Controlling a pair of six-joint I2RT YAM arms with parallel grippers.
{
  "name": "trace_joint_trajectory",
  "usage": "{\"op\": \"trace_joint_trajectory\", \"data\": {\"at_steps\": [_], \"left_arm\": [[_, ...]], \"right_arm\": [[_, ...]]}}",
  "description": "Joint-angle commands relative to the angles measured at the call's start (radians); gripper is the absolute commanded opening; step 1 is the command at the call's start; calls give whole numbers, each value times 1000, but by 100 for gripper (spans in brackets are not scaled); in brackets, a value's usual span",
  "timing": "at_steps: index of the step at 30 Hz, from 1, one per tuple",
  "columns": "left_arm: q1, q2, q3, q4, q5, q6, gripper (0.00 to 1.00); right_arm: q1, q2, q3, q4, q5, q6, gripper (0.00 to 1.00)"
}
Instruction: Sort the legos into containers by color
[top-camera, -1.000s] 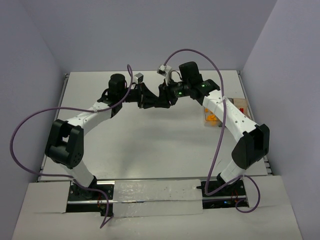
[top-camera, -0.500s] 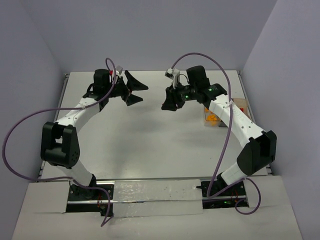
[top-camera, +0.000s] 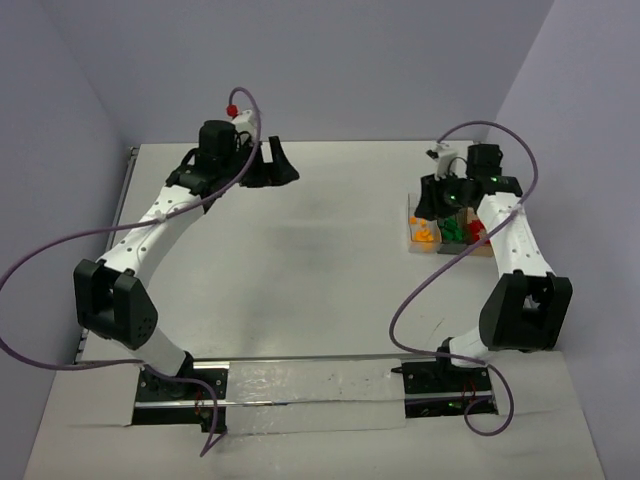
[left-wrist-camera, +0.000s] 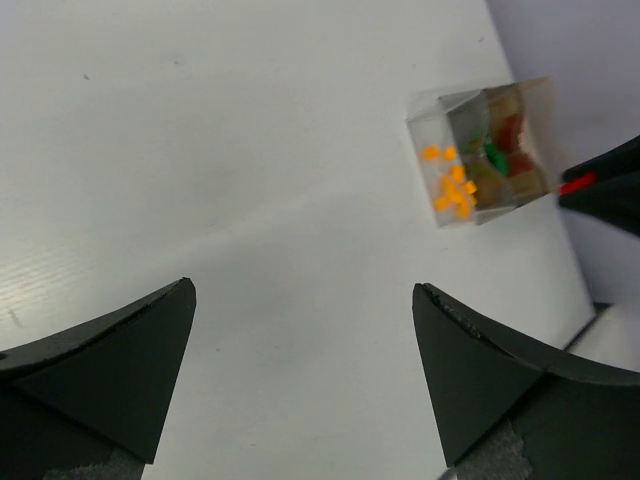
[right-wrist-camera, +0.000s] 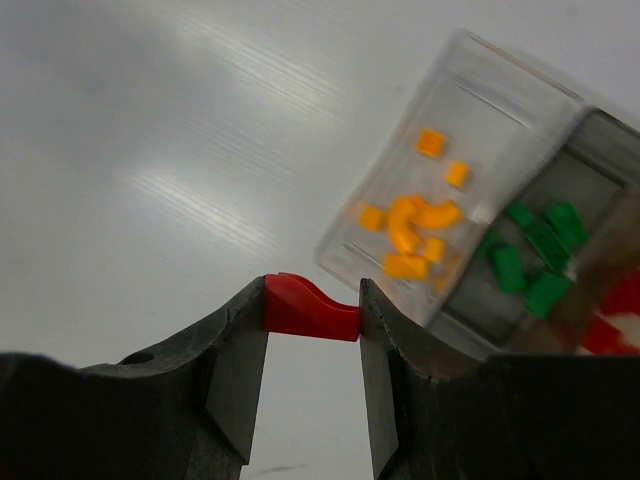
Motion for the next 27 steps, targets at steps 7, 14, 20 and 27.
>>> {"op": "trace_joint_trajectory", "data": {"at_steps": [7,14,20,27], "left_arm": [[-87,120,141,-154,-185,199,99],[-87,116,130,-142,-158,226,99],[-86,127,132,-141,-146,229,99],[-84,132,132,-142,-145,238,99]], "right_arm": [[-217,263,263,-138,211,-195,24],[-231,406,365,-145,297,-186,24],[-232,477,418,-151,324,-174,32],[-231,533,490,-180,325,-162,63]]}}
